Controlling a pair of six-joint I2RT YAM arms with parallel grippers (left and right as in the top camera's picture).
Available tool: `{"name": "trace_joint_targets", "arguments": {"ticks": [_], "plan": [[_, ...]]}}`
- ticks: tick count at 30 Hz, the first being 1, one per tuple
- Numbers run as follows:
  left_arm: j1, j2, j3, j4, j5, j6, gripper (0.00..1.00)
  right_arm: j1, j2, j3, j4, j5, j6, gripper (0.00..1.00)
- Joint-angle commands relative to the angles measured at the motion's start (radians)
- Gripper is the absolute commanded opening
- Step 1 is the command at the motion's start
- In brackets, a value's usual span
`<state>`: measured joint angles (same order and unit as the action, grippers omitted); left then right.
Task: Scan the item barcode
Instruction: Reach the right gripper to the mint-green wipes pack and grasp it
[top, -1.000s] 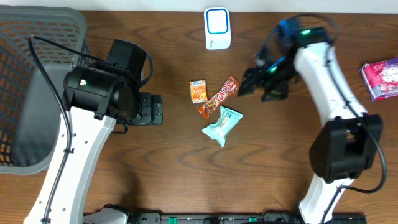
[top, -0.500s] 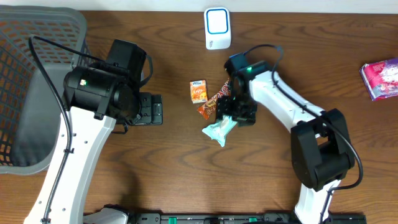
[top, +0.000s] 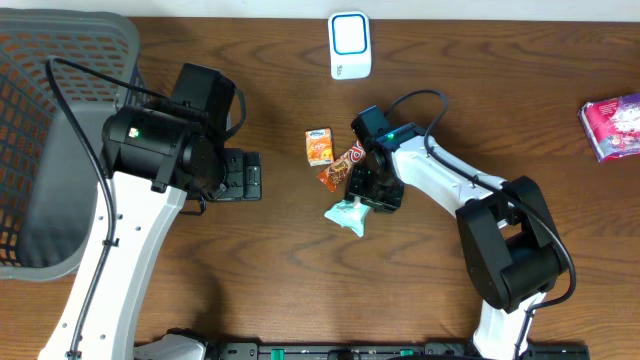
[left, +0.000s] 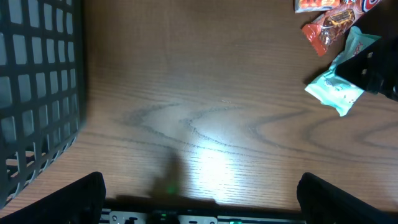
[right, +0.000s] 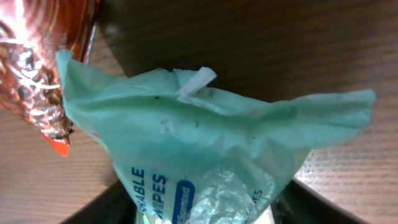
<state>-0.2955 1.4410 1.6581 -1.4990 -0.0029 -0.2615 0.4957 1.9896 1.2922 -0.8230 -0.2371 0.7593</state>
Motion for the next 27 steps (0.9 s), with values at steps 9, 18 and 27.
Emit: {"name": "trace_joint_targets", "arguments": {"ticks": [9, 18, 27], "plan": [[0.005, 0.003, -0.003, -0.003, -0.006, -0.002, 0.98, -0.041, 0.006, -0.004, -0.020, -0.354, -0.329, 0.01], [0.005, 0.003, -0.003, -0.003, -0.006, -0.002, 0.98, -0.167, 0.004, 0.023, 0.024, -1.324, -0.694, 0.01], [0.005, 0.003, -0.003, -0.003, -0.006, -0.002, 0.98, -0.275, 0.004, 0.023, 0.025, -1.325, -0.488, 0.01]]}}
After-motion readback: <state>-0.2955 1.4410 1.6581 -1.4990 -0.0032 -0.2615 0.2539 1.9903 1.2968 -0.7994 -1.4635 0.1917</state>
